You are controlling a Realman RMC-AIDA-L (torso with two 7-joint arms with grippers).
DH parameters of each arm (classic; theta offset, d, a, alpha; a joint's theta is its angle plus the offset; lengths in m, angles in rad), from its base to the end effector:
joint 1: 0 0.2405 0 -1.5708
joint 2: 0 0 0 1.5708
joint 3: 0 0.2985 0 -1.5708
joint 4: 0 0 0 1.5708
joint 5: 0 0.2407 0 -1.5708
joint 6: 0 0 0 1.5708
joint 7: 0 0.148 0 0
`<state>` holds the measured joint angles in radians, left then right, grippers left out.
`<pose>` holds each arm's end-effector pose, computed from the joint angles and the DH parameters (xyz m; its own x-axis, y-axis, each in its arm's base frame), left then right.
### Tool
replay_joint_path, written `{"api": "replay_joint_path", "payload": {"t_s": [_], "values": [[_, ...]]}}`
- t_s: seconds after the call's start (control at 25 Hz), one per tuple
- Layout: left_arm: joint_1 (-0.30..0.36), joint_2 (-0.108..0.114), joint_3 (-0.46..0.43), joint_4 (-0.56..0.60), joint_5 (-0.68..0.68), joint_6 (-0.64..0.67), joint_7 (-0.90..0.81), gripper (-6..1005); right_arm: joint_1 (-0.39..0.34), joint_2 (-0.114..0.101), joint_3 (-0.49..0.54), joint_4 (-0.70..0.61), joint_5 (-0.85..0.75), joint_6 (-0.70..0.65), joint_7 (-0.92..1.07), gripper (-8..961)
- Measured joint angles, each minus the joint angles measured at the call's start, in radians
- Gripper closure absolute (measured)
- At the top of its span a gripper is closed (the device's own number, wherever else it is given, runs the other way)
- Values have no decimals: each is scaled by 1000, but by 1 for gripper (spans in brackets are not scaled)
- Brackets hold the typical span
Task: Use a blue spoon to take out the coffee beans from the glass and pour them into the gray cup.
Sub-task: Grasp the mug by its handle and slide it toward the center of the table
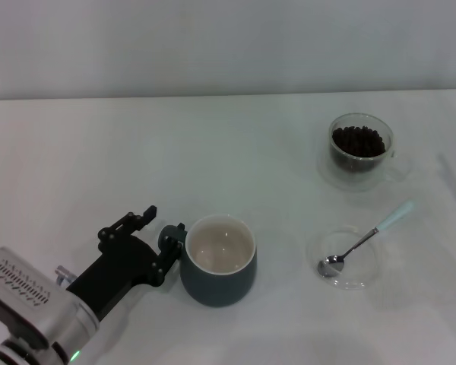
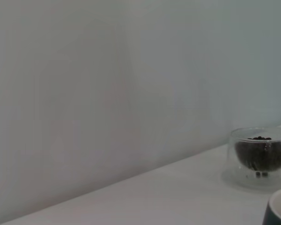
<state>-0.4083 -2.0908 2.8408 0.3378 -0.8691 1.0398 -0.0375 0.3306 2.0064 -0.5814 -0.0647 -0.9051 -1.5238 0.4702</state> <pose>-0.3285 0.3024 -0.1683 0.8240 0.0695 0.5623 0.4739 -0.6285 -0.6168 0.4224 0.3099 0.0360 0.6118 0.2401 -0.7537 -0.7385 -0.1678 -0.6530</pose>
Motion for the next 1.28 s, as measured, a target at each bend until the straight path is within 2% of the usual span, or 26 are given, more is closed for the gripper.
{"api": "replay_joint_path", "payload": {"t_s": [0.2, 0.64, 0.72, 0.96, 1.28], "values": [[28, 1, -7, -4, -4, 26, 0, 441, -1, 0, 0, 0, 0, -1, 2, 83], [51, 2, -9, -5, -24, 29, 0, 402, -1, 0, 0, 3, 0, -6, 5, 84], [51, 2, -9, -5, -27, 26, -1, 313, -1, 0, 0, 5, 0, -10, 5, 84], [55, 2, -9, -5, -29, 22, -4, 150, 0, 0, 0, 7, 0, -15, 5, 84], [82, 4, -9, -5, -29, 29, -5, 123, -1, 0, 0, 7, -1, -15, 5, 84]]}}
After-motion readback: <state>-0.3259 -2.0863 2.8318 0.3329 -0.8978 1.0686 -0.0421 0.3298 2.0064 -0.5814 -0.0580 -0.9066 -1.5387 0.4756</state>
